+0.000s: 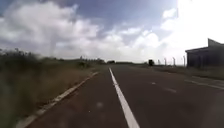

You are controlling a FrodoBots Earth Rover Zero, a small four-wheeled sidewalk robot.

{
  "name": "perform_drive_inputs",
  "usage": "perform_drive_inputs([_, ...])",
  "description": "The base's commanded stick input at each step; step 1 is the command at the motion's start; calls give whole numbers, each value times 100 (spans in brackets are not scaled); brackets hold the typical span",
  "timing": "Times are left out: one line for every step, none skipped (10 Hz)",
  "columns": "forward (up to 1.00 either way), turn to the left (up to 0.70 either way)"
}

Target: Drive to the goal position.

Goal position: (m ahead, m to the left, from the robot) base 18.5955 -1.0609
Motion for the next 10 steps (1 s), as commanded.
perform_drive_inputs([100, 0])
perform_drive_inputs([100, 0])
perform_drive_inputs([100, 0])
perform_drive_inputs([100, 0])
perform_drive_inputs([100, 0])
perform_drive_inputs([100, 0])
perform_drive_inputs([100, 0])
perform_drive_inputs([100, 0])
perform_drive_inputs([100, 0])
perform_drive_inputs([100, 0])
